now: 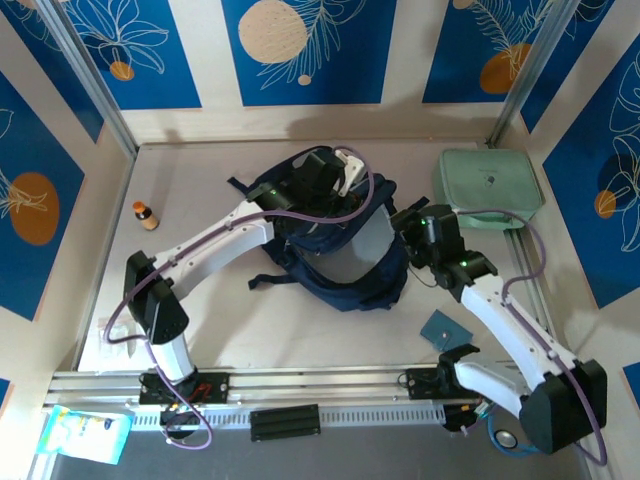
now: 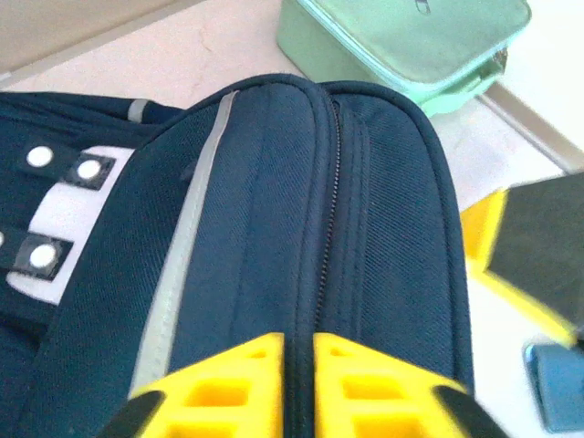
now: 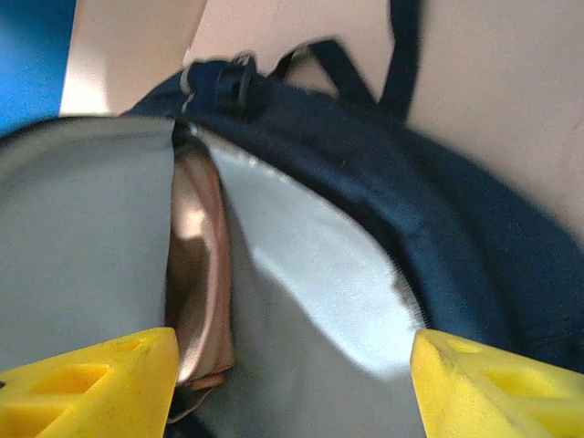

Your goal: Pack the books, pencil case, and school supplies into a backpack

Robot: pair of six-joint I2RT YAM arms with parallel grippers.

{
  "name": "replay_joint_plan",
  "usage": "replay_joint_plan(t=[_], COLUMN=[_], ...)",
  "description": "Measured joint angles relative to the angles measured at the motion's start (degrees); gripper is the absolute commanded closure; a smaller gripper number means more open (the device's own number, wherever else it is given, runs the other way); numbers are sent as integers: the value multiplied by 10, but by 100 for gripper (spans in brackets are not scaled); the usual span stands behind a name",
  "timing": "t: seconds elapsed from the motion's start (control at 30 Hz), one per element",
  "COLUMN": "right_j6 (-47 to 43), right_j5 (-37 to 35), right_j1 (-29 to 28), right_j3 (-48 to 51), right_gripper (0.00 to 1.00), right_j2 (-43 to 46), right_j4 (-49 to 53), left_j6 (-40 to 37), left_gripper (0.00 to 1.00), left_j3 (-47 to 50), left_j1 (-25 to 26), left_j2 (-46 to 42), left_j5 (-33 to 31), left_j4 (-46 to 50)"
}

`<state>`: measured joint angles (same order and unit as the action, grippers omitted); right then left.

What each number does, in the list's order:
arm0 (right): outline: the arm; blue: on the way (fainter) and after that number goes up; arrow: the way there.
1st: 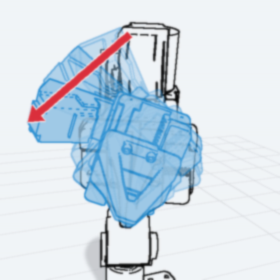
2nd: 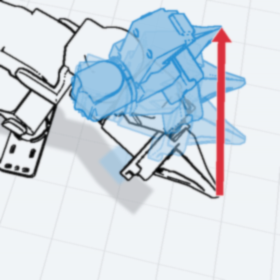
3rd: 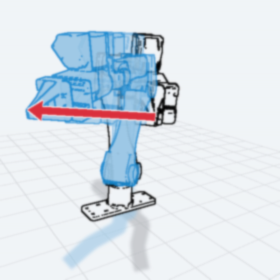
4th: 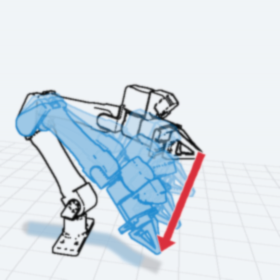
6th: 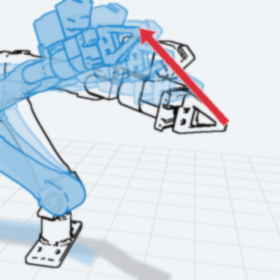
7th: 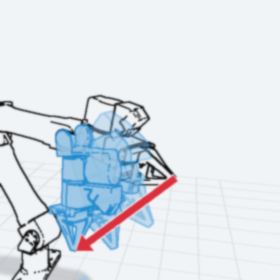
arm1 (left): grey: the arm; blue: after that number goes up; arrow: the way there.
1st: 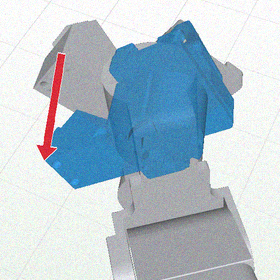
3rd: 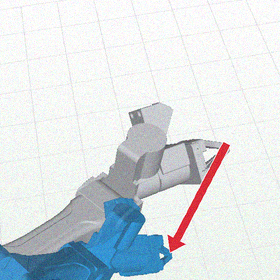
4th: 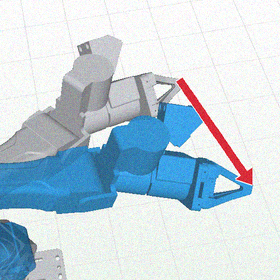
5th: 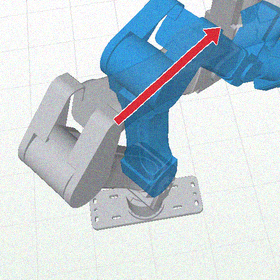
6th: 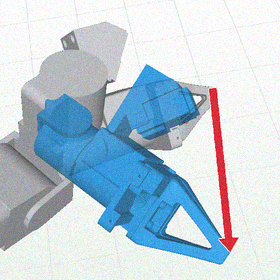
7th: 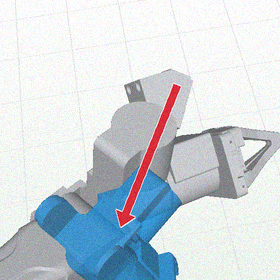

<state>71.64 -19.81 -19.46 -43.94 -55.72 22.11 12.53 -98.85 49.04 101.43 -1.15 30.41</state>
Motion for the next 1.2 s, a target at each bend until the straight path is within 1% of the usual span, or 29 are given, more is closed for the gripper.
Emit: replay_joint_plan(t=[0.1, 0.13, 0.2, 0.27, 0.4, 0.5, 0.6, 0.7, 0.77, 0.87, 0.93, 1.03, 1.1, 1.2], right_j6=[-49, -65, -89, -110, -132, -139, -143, -143, -143, -144, -144, -145, -145, -144], right_j5=[-8, -8, -5, 8, 39, 65, 92, 119, 137, 163, 176, 189, 194, 203], right_j1=[22, 28, 33, 35, 35, 35, 35, 35, 35, 34, 32, 25, 19, 11], right_j3=[-10, -11, -12, -12, -12, -12, -6, -3, -3, -3, -5, -16, -24, -33], right_gripper=[29, 28, 26, 23, 21, 21, 21, 21, 21, 22, 22, 23, 23, 23], right_j2=[14, 16, 16, 13, -10, -40, -64, -83, -94, -113, -125, -144, -150, -157], right_j4=[34, 39, 44, 42, 26, 16, 0, -16, -29, -48, -50, -50, -50, -57], left_j6=[14, 18, 24, 26, 42, 73, 119, 183, 232, 291, 321, 349, 360, 376], left_gripper=[24, 17, 11, 8, 7, 7, 9, 12, 15, 23, 25, 23, 21, 22], left_j3=[0, 0, 0, 7, 81, 165, 253, 342, 404, 465, 487, 497, 497, 497], left_j1=[0, 0, -1, -4, -24, -67, -129, -199, -244, -290, -308, -321, -324, -324], left_j2=[9, 11, 12, 10, -20, -58, -101, -141, -162, -168, -168, -166, -160, -151], left_j5=[14, 19, 25, 27, 28, 35, 54, 91, 119, 151, 173, 209, 237, 265], left_j4=[0, 0, 1, -3, -19, -30, -51, -99, -145, -202, -229, -278, -320, -368])
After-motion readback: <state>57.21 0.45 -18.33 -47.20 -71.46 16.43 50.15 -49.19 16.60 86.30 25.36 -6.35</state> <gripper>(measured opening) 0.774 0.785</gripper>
